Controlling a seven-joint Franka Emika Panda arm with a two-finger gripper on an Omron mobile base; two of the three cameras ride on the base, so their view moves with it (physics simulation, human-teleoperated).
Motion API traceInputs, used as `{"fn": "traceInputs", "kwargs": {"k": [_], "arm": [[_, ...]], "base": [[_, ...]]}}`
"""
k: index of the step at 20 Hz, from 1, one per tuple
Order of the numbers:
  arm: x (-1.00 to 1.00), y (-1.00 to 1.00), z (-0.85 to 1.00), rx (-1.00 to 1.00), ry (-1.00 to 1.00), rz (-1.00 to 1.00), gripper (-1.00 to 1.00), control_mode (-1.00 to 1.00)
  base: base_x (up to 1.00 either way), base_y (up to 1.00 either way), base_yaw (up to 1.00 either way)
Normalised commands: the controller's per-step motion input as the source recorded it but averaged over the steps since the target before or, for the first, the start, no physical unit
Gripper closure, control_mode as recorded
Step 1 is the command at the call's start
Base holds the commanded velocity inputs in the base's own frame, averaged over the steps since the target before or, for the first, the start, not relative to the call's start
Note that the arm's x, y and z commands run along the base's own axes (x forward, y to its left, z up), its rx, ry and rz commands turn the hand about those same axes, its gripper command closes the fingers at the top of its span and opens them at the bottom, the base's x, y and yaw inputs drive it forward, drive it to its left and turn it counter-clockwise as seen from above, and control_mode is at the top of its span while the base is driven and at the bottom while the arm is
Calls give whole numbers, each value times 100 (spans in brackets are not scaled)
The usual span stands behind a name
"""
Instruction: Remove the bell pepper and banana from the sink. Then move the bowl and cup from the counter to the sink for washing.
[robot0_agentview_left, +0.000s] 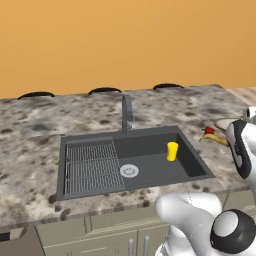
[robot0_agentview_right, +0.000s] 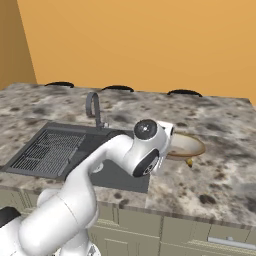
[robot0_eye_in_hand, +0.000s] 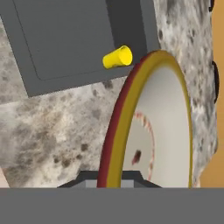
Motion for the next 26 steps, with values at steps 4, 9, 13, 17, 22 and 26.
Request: {"fn": "traceInputs", "kwargs": {"k": [4, 9, 13, 17, 22, 26], "arm": [[-23, 30, 21, -2, 8, 22, 100, -100], [-16, 33, 22, 0, 9, 23, 100, -100], [-16, 33, 23, 0, 4, 23, 100, -100], [-17, 36, 20, 0, 3, 22, 100, -100], [-12, 41, 6, 0, 4, 20, 100, -100], [-1, 41, 0, 0, 1, 14, 100, -100]], "base": [[0, 0, 0], [0, 0, 0], [0, 0, 0], [0, 0, 0], [0, 0, 0], [0, 0, 0]]}}
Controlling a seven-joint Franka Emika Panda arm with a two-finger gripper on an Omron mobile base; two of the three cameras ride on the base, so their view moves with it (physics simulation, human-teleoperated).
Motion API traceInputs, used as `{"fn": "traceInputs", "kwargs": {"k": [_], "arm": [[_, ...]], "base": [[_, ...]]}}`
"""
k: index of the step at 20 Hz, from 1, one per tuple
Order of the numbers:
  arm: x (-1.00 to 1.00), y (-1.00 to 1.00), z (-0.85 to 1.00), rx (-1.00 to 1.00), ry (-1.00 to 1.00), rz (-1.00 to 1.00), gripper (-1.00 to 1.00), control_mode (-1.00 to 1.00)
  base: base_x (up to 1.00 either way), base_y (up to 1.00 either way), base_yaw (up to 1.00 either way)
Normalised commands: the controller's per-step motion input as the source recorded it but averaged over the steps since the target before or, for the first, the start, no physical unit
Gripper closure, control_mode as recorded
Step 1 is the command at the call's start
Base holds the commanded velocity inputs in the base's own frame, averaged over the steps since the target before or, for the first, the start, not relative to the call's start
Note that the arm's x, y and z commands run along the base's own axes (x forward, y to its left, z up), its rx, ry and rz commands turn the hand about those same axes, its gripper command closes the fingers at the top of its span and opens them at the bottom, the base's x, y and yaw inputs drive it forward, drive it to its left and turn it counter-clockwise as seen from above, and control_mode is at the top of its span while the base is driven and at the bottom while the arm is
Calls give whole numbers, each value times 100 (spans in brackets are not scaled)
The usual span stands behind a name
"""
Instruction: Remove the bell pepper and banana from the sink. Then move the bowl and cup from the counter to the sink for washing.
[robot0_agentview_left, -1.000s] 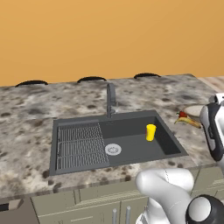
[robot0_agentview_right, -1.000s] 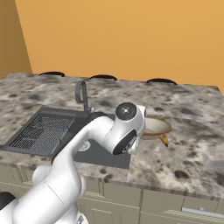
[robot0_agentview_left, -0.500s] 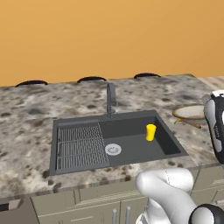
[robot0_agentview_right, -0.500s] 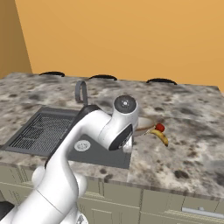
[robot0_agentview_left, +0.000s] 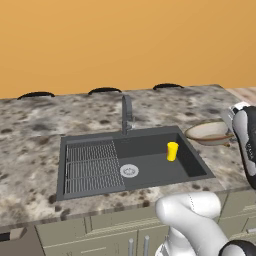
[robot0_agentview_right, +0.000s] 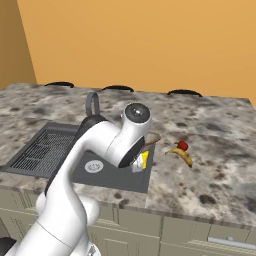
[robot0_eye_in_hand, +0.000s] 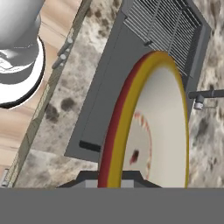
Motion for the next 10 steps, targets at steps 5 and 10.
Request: {"fn": "traceInputs", "kwargs": {"k": [5, 10], "arm": [[8, 39, -5, 0, 0, 8, 100, -100], [12, 39, -12, 0, 0, 6, 100, -100]], "base": [[0, 0, 0], [0, 0, 0]]}}
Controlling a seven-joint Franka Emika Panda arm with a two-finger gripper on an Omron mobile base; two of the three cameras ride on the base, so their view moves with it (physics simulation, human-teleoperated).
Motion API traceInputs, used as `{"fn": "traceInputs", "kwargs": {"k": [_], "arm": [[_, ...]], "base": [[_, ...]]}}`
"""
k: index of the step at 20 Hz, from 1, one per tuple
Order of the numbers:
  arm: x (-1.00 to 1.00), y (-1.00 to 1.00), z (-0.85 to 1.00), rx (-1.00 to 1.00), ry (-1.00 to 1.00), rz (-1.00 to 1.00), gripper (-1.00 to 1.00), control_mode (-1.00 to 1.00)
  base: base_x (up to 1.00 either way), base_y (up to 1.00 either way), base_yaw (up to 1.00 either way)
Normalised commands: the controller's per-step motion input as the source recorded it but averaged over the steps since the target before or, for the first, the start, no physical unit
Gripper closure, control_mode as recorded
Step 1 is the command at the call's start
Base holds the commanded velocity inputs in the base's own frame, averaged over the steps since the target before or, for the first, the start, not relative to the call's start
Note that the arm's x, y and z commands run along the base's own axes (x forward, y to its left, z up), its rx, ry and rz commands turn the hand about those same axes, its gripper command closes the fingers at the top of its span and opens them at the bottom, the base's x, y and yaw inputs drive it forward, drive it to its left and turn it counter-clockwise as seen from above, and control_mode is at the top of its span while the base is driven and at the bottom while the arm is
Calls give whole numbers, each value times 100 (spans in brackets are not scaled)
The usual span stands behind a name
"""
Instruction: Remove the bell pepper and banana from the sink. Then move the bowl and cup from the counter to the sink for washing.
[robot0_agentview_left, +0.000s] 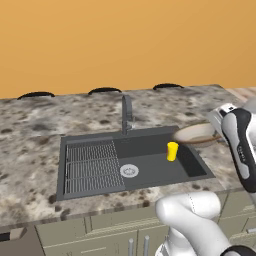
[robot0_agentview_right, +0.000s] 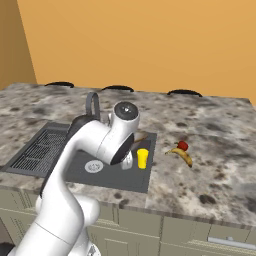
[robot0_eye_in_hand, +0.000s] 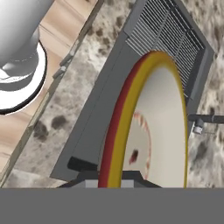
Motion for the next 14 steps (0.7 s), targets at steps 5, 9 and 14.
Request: {"fn": "traceInputs", "kwargs": {"k": [5, 9, 14], "arm": [[15, 33, -15, 0, 2, 5, 100, -100], [6, 29, -13, 0, 0, 9, 100, -100], [3, 24, -13, 1, 0, 12, 100, -100]], "base": [[0, 0, 0], [0, 0, 0], [0, 0, 0]]}}
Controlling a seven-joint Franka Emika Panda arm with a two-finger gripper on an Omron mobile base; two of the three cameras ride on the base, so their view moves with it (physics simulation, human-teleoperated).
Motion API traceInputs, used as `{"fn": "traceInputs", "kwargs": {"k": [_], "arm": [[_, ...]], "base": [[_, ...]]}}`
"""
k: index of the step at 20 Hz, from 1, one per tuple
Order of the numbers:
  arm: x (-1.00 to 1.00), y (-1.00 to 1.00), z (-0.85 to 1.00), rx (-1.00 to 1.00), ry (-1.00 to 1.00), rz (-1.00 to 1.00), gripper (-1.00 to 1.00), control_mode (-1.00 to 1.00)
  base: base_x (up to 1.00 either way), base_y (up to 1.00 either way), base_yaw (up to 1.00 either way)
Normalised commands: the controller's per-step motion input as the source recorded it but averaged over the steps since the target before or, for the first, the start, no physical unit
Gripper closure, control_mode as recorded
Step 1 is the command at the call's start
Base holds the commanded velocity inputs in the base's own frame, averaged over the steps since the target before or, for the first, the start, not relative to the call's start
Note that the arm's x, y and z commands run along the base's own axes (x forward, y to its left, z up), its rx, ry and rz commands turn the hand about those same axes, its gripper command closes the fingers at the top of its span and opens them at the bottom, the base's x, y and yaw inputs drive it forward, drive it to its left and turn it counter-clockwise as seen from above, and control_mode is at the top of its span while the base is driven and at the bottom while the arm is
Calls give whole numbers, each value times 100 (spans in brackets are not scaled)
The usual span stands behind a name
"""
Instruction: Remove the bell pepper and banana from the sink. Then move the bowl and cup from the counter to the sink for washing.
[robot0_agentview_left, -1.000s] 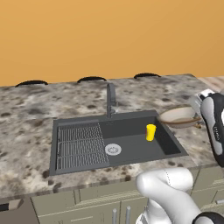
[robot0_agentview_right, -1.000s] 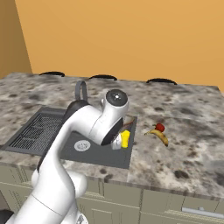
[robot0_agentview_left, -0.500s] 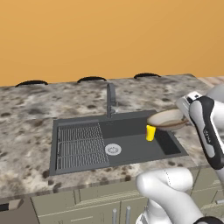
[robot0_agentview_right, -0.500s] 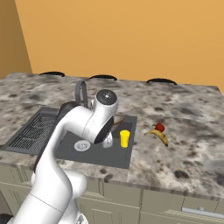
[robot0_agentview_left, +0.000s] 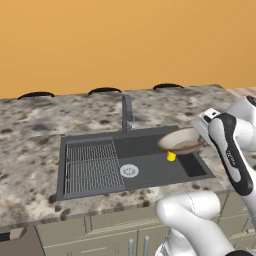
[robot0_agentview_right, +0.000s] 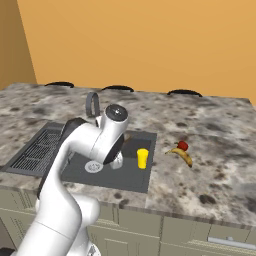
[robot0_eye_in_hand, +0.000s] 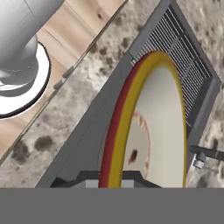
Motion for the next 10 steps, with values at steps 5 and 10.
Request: {"fn": "traceInputs", "kwargs": {"k": [5, 10], "arm": [[9, 19, -13, 2, 1, 14, 100, -100], [11, 20, -16, 1, 6, 13, 100, -100]], "base": [[0, 0, 0], [0, 0, 0]]}}
